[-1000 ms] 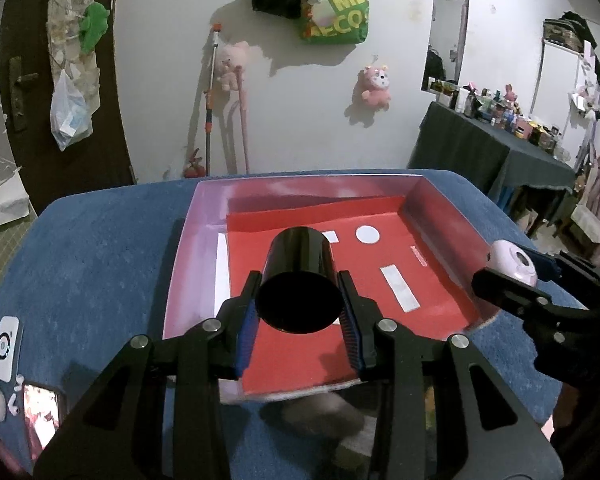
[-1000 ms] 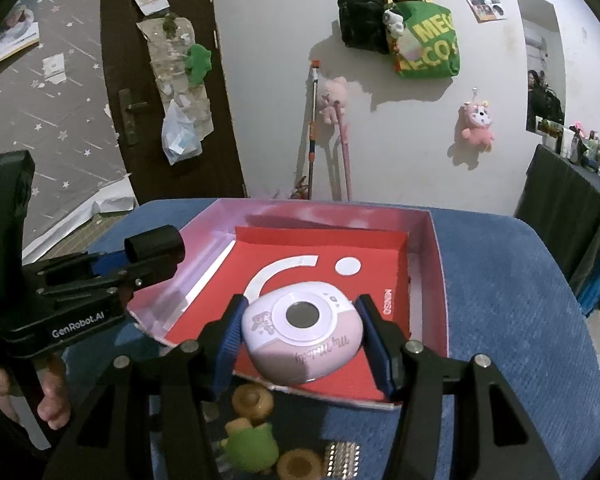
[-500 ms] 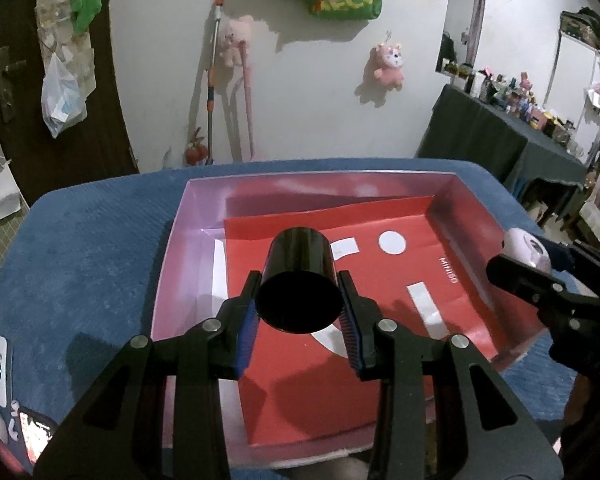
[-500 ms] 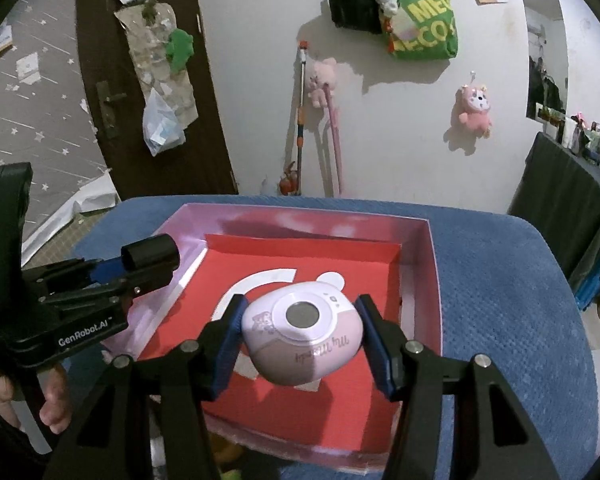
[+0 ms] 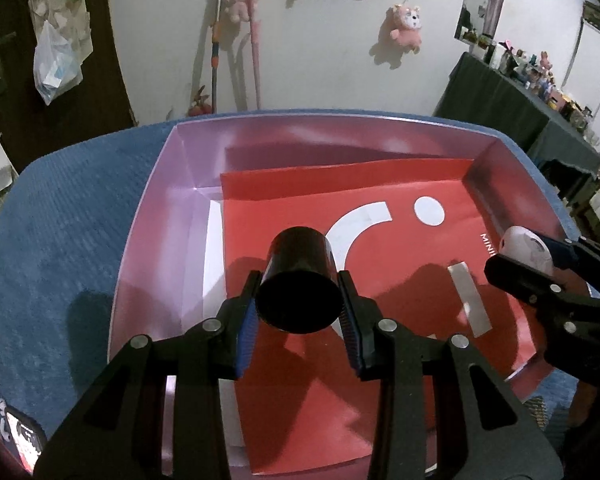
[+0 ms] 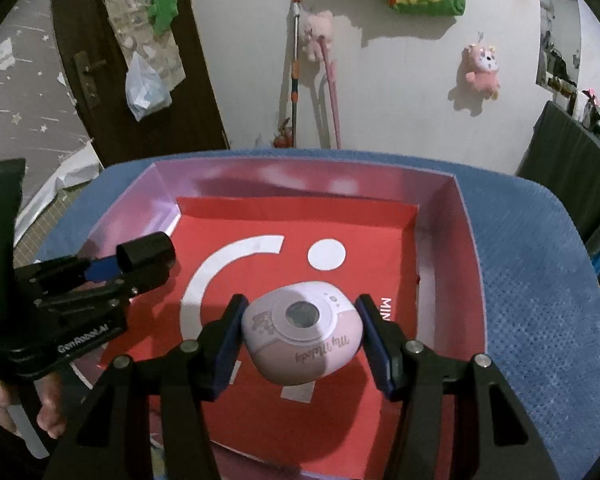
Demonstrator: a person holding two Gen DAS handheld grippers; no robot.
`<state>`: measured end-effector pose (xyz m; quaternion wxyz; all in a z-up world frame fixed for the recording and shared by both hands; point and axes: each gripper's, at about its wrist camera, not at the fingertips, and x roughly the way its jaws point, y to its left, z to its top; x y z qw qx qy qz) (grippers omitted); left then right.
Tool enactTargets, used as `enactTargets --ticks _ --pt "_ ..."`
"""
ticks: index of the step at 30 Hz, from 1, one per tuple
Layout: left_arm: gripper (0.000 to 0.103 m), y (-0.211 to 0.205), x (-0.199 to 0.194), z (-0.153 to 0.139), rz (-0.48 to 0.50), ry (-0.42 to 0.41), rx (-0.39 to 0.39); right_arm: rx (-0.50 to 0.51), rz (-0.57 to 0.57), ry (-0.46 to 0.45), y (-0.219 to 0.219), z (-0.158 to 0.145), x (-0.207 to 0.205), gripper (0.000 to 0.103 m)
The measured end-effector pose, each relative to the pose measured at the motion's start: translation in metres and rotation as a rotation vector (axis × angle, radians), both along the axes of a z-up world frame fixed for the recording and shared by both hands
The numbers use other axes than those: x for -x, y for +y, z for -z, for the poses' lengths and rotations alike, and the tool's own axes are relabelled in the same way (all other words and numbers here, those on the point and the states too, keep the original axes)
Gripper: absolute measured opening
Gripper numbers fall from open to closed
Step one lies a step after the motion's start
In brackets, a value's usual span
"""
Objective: Organize rigid objects
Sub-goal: 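Carry the pink compact and black cylinder into the red box with both tools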
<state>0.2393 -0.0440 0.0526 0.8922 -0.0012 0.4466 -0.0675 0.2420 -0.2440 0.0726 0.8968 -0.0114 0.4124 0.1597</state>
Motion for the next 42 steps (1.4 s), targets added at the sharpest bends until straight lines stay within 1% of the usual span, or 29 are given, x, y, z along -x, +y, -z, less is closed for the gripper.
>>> enactTargets --ticks 8,13,18,24,42 --pt "0.034 -0.002 -0.005 0.013 -0.004 0.046 -0.02 0.033 0.019 0.047 -0.003 0.014 -0.007 0.058" --pt "0.034 -0.004 -0.006 0.021 -0.008 0.069 -0.034 0.061 0.009 0.068 0.001 0.022 -0.009 0.058" --pt "0.034 -0.003 -0.009 0.028 -0.01 0.097 -0.024 0.072 -0.002 0.095 0.003 0.032 -0.01 0.058" --pt "0.034 -0.004 -0.007 0.027 -0.008 0.097 -0.033 0.098 -0.007 0.112 0.008 0.038 -0.011 0.058" --pt "0.034 -0.002 -0.007 0.025 -0.009 0.098 -0.033 0.1 -0.007 0.11 0.009 0.038 -0.009 0.058"
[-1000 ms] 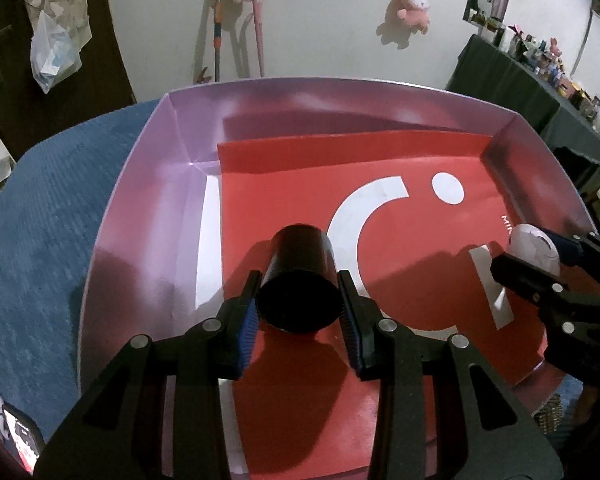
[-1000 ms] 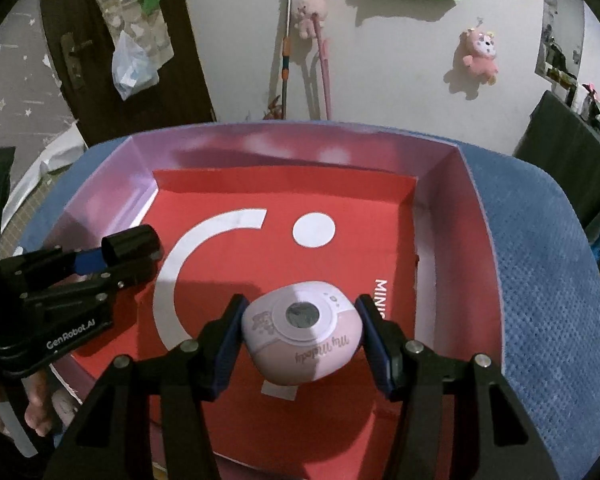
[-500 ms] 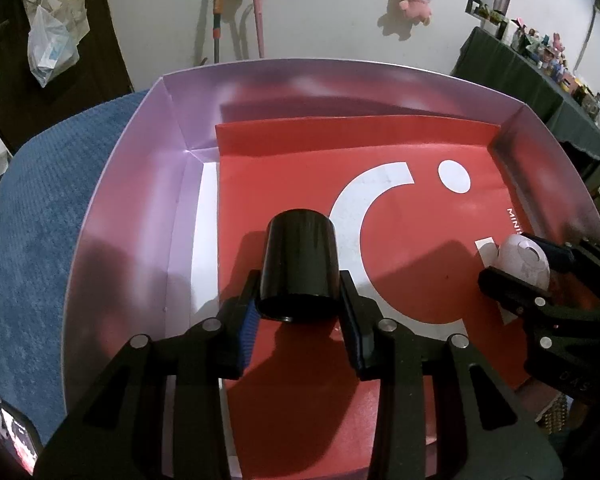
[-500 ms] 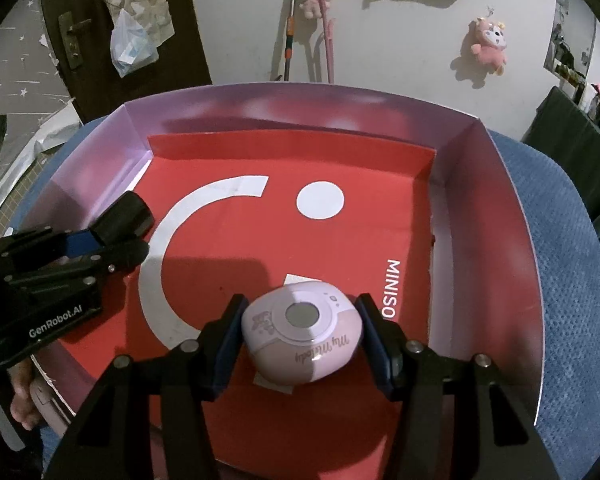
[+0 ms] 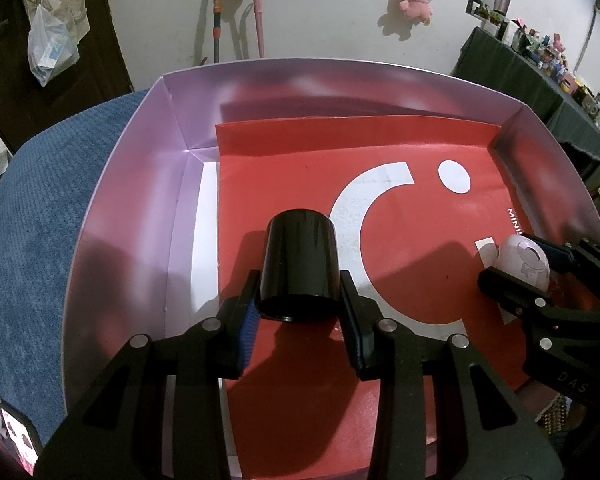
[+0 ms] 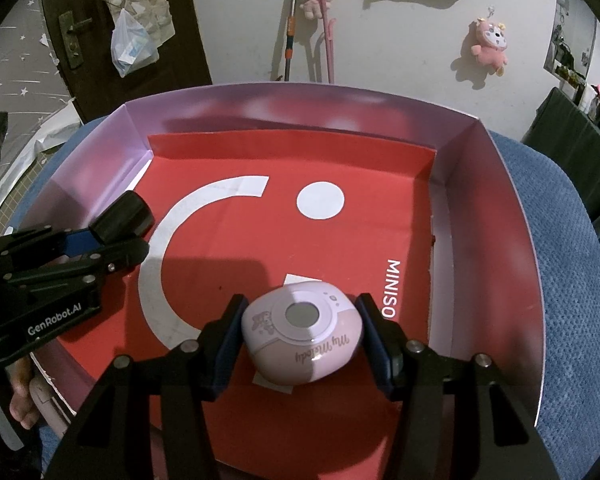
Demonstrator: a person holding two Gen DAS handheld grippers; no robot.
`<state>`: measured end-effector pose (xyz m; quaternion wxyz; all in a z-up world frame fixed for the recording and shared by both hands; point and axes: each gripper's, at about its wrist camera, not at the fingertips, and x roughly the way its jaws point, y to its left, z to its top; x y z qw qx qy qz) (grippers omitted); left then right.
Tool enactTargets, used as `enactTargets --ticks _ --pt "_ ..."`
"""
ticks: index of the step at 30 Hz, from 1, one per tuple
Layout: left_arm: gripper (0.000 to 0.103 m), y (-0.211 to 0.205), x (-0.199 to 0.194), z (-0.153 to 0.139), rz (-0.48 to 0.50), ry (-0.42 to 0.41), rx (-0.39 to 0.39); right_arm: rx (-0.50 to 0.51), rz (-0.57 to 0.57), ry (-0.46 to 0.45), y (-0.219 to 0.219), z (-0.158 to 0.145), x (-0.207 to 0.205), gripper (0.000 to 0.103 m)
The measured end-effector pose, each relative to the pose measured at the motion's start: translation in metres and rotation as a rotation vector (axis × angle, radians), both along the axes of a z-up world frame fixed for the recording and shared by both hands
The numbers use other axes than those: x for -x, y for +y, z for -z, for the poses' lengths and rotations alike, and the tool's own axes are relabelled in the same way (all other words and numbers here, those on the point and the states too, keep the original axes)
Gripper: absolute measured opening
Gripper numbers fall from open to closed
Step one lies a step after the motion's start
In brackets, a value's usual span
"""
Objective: Organize rigid objects
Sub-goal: 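Carry the pink compact and black cylinder into the red box with both tools, then open both tools to release the compact and cylinder inside the box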
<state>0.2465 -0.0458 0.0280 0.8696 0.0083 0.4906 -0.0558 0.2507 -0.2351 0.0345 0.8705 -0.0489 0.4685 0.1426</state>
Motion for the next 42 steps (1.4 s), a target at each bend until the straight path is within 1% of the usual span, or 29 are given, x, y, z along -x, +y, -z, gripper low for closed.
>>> enactTargets --ticks 9,13,16,21,22,23,25,26,29,32,34,35,38,40,42 --pt "0.035 -0.003 -0.003 0.001 -0.007 0.008 -0.018 -0.003 -0.007 -0.008 0.001 -0.002 0.001 0.058" --pt "0.035 -0.001 -0.006 0.0 -0.031 0.02 -0.021 -0.004 -0.012 -0.015 0.001 -0.004 0.006 0.058" --pt "0.035 -0.001 -0.004 -0.002 -0.038 0.014 -0.021 -0.007 -0.015 -0.024 0.0 -0.006 0.011 0.058" --pt "0.036 -0.003 0.0 -0.004 -0.028 -0.005 -0.034 -0.013 -0.021 -0.054 -0.001 -0.015 0.019 0.065" --pt "0.037 -0.004 0.001 -0.004 -0.026 -0.01 -0.038 -0.014 -0.022 -0.06 -0.001 -0.016 0.02 0.066" --pt "0.046 -0.005 0.002 -0.005 -0.024 -0.014 -0.041 -0.016 -0.023 -0.065 -0.001 -0.018 0.021 0.066" --pt "0.058 -0.004 0.004 -0.007 -0.017 -0.025 -0.032 -0.022 -0.028 -0.074 -0.001 -0.021 0.023 0.067" --pt "0.059 -0.004 0.005 -0.008 -0.009 -0.03 -0.017 -0.022 -0.031 -0.076 -0.001 -0.022 0.025 0.067" --pt "0.063 -0.009 0.008 -0.014 -0.003 -0.048 -0.034 -0.031 -0.039 -0.087 -0.003 -0.025 0.032 0.069" --pt "0.063 -0.009 0.011 -0.017 0.004 -0.057 -0.03 -0.041 -0.049 -0.1 -0.003 -0.03 0.039 0.071" --pt "0.064 -0.009 0.014 -0.02 0.003 -0.063 -0.023 -0.039 -0.052 -0.111 -0.004 -0.032 0.045 0.079" --pt "0.068 -0.008 0.014 -0.021 0.003 -0.064 -0.019 -0.04 -0.054 -0.118 -0.004 -0.034 0.048 0.081" --pt "0.07 -0.007 0.018 -0.026 0.004 -0.071 0.002 -0.047 -0.058 -0.132 -0.006 -0.039 0.056 0.081" --pt "0.07 -0.007 0.021 -0.028 0.001 -0.08 -0.003 -0.052 -0.06 -0.138 -0.007 -0.041 0.06 0.082" --pt "0.074 -0.007 0.024 -0.03 0.002 -0.091 -0.012 -0.06 -0.064 -0.143 -0.007 -0.043 0.064 0.084"
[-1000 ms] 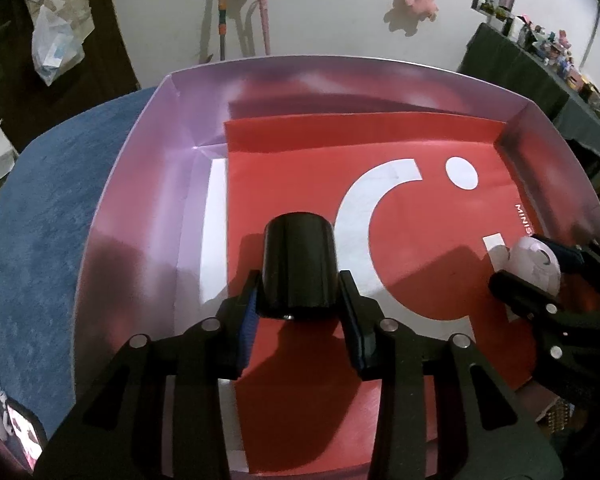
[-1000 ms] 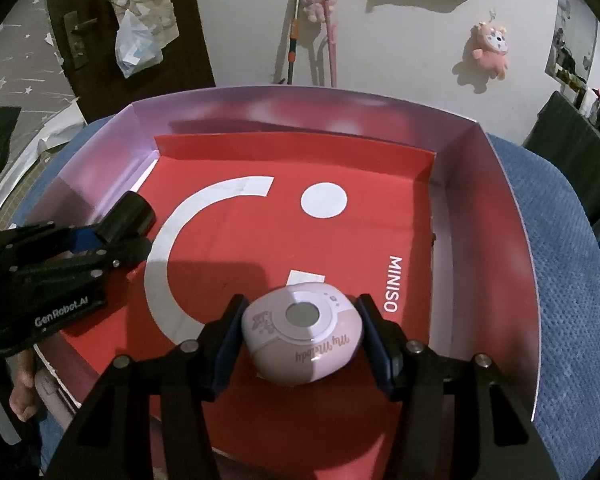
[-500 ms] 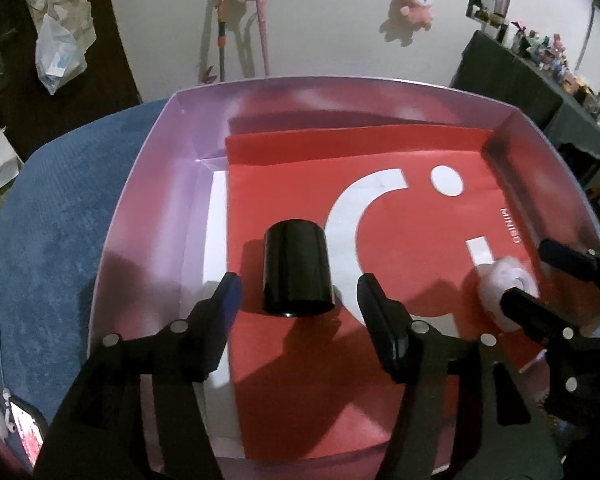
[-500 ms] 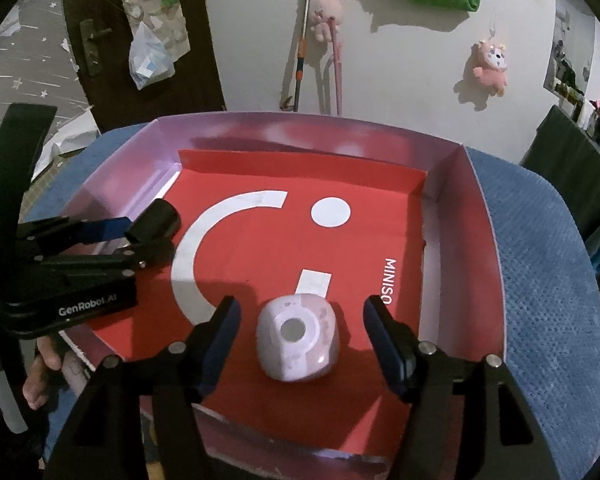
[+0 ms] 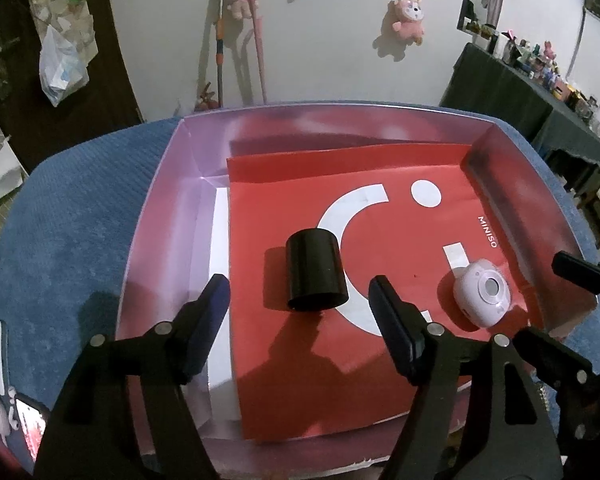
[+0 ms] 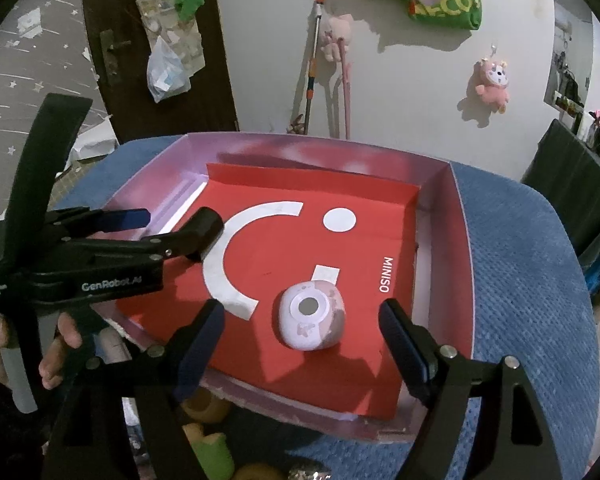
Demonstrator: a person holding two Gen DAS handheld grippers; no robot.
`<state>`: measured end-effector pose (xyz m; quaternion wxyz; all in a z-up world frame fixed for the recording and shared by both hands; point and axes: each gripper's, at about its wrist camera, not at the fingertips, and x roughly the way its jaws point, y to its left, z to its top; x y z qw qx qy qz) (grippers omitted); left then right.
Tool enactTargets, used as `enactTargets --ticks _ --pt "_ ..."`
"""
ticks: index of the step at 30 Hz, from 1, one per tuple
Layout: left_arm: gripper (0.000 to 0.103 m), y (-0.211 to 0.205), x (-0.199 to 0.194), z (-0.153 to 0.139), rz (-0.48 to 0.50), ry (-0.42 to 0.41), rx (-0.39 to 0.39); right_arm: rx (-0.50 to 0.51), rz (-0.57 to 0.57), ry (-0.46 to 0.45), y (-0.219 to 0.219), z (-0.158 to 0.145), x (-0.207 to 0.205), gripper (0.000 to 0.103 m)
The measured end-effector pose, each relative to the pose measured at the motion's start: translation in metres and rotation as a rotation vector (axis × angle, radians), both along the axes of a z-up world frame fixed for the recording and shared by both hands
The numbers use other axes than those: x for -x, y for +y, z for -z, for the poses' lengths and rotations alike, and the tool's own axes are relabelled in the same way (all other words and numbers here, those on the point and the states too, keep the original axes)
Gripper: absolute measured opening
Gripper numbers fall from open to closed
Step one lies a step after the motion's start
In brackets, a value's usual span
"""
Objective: Organize rigid objects
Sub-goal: 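Open both tools to release the compact and cylinder inside the box, then withdraw both tools from the box back toward the remaining objects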
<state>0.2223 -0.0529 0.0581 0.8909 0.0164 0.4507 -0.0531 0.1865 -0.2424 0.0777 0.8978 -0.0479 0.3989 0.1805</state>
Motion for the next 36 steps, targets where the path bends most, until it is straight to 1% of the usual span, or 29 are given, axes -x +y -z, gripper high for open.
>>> enactTargets --ticks 1,2,3,7,9,10,11,14,15,25,28,30,36 --pt "0.079 0.0 0.002 -0.001 0.001 -0.004 0.0 -0.003 -0.003 -0.001 0.0 -0.001 0.002 0.089" --pt "0.081 0.0 0.004 -0.002 0.002 -0.009 0.0 -0.005 -0.007 -0.004 0.0 -0.002 0.004 0.091" --pt "0.082 0.0 0.006 -0.003 0.002 -0.015 0.0 -0.007 -0.01 -0.01 0.0 -0.003 0.006 0.094" --pt "0.083 0.002 0.011 -0.011 -0.003 -0.042 -0.004 -0.02 -0.015 -0.019 -0.001 -0.007 0.015 0.095" --pt "0.092 0.003 0.014 -0.013 -0.003 -0.047 0.003 -0.027 -0.015 -0.025 -0.003 -0.009 0.019 0.097" --pt "0.099 0.004 0.015 -0.014 -0.004 -0.05 0.006 -0.031 -0.016 -0.028 -0.003 -0.009 0.02 0.098" --pt "0.1 0.005 0.017 -0.015 -0.005 -0.055 0.011 -0.034 -0.016 -0.033 -0.004 -0.011 0.023 0.098" --pt "0.1 0.007 0.022 -0.018 -0.007 -0.063 0.014 -0.04 -0.013 -0.048 -0.005 -0.014 0.029 0.1" --pt "0.1 0.007 0.023 -0.019 -0.006 -0.065 0.014 -0.04 -0.01 -0.055 -0.005 -0.015 0.031 0.103" --pt "0.101 0.012 0.046 -0.028 -0.005 -0.09 0.012 -0.064 -0.014 -0.124 -0.006 -0.027 0.055 0.103" --pt "0.101 0.015 0.054 -0.032 0.001 -0.104 0.03 -0.072 -0.009 -0.14 -0.007 -0.029 0.061 0.103" --pt "0.101 0.015 0.061 -0.035 0.005 -0.121 0.036 -0.084 -0.005 -0.143 -0.007 -0.029 0.065 0.103" --pt "0.101 0.013 0.079 -0.04 0.014 -0.173 0.018 -0.096 0.027 -0.163 -0.009 -0.03 0.076 0.103"
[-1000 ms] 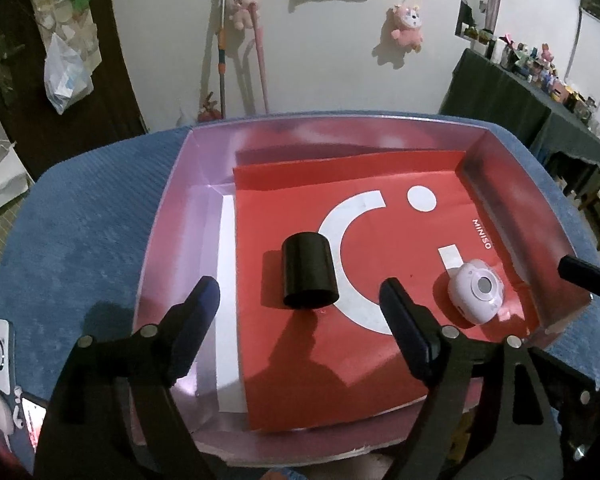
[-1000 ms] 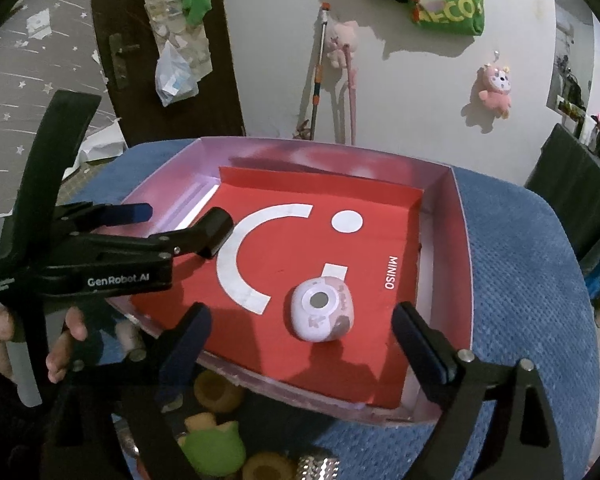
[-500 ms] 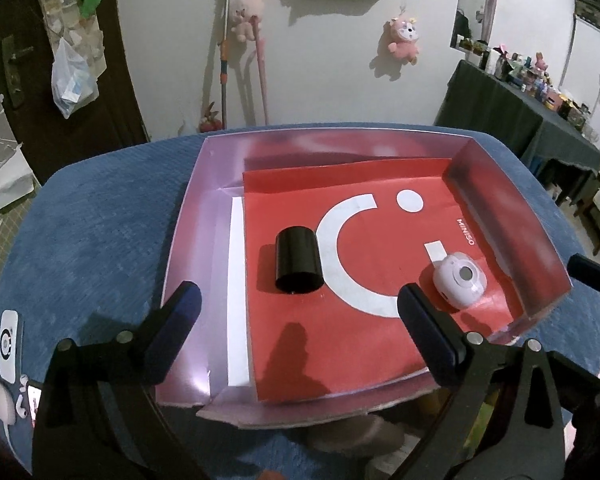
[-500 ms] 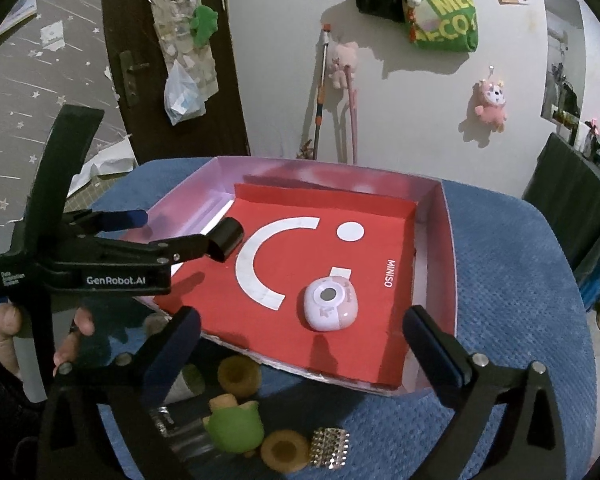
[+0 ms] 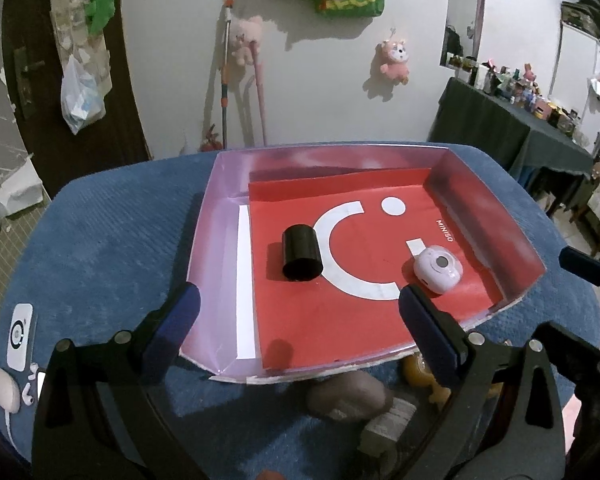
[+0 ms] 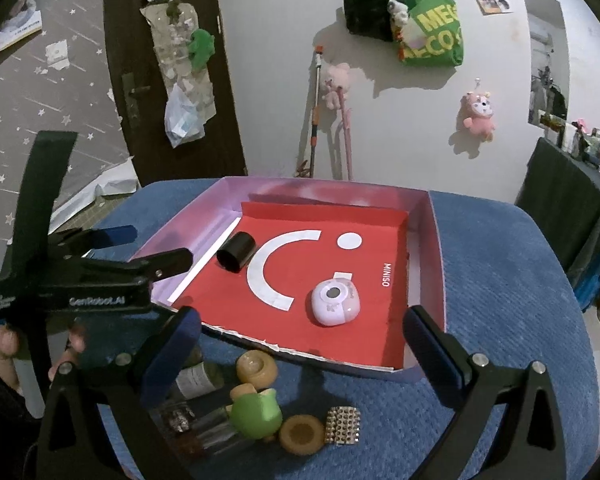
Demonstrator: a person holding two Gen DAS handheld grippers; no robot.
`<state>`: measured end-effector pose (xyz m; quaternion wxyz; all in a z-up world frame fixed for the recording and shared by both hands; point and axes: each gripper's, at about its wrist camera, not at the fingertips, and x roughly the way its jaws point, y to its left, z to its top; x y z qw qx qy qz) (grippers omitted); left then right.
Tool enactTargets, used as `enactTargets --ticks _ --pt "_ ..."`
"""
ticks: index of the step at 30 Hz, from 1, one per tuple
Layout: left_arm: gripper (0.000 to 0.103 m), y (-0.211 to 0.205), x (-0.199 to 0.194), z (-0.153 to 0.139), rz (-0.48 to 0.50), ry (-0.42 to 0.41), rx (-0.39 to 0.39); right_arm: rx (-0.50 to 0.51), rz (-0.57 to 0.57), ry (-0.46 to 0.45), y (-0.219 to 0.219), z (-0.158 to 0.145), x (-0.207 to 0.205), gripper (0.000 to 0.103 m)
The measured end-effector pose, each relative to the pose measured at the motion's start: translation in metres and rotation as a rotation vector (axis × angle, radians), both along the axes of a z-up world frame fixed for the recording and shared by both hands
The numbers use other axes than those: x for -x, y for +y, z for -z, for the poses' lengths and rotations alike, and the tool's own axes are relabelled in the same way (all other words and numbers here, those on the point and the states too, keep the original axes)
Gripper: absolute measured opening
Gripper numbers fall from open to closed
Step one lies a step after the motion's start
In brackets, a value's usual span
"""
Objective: Organize rigid objects
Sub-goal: 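Withdraw both tools from the box back toward the remaining objects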
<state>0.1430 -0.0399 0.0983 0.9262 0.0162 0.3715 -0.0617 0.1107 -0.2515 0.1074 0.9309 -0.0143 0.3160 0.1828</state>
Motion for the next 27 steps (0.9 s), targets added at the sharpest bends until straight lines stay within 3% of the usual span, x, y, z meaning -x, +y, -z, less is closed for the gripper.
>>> enactTargets --ticks 11,27 --pt "0.101 0.003 0.027 -0.002 0.041 -0.033 0.045 0.009 0.025 -0.046 0.004 -0.004 0.022 0.103" --pt "0.101 0.001 0.054 0.011 0.057 -0.009 0.064 0.0 0.059 -0.049 -0.001 0.001 0.046 0.103"
